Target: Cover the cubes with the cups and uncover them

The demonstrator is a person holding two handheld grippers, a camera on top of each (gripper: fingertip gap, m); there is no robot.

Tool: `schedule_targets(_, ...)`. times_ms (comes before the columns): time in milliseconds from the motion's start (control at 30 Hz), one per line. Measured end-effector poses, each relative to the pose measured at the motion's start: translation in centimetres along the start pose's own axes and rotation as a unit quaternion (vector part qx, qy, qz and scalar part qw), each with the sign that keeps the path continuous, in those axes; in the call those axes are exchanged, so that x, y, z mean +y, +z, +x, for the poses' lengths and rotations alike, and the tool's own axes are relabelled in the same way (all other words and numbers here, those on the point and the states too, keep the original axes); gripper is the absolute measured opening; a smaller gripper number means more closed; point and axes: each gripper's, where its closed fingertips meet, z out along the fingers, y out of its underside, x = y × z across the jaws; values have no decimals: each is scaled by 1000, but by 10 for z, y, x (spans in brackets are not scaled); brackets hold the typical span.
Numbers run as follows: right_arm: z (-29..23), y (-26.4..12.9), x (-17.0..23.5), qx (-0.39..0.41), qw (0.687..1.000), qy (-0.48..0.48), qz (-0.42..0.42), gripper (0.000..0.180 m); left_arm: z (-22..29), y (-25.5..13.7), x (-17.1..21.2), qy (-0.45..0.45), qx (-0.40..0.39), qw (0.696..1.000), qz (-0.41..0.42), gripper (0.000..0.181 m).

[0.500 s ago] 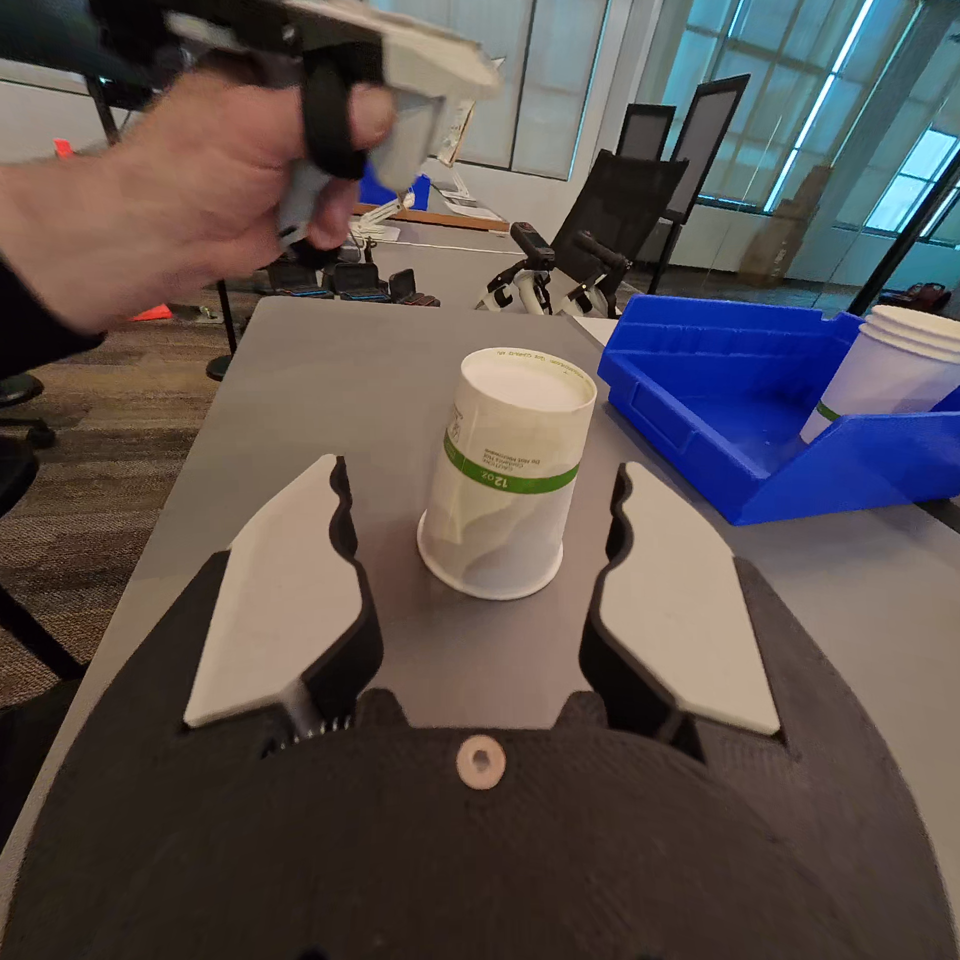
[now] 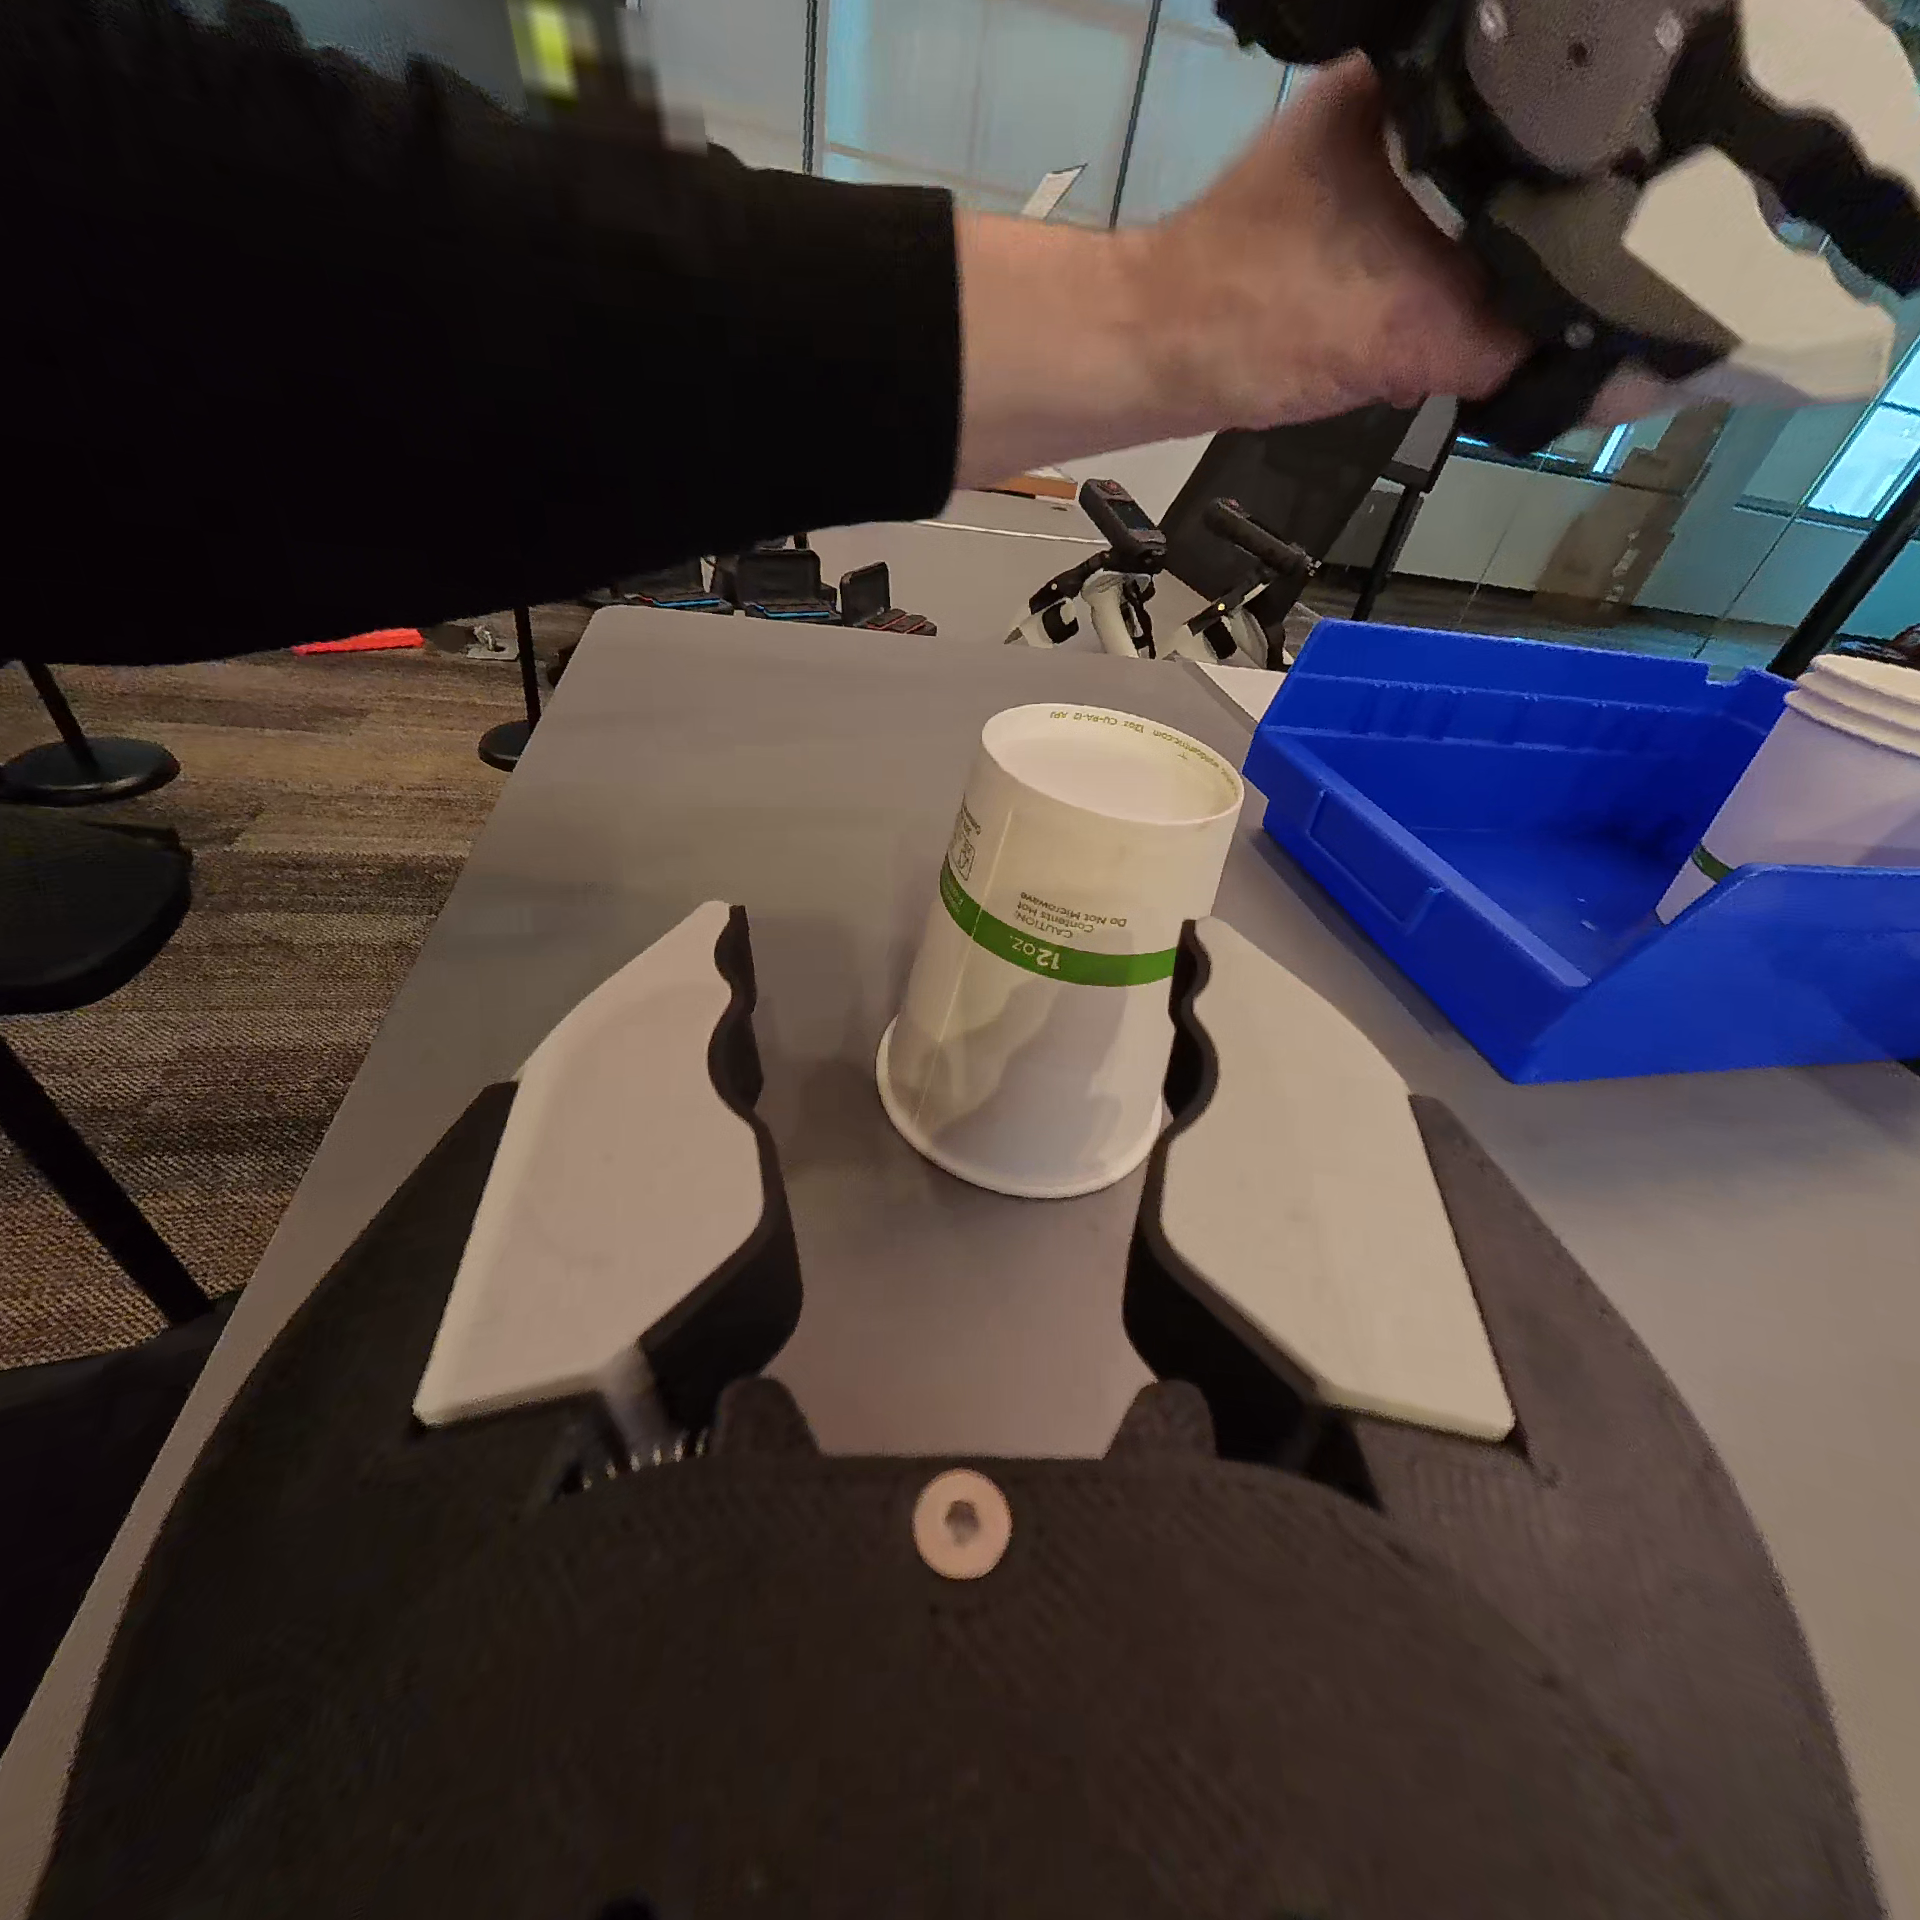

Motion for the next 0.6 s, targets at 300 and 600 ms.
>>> schedule_targets(300, 4, -5, -5, -13, 999, 42, 20, 72, 8, 89, 38, 90, 21, 994, -57, 18)
schedule_targets(600, 4, -6, -6, -21, 998, 55, 24, 70, 3, 129, 59, 113, 36, 990, -74, 14)
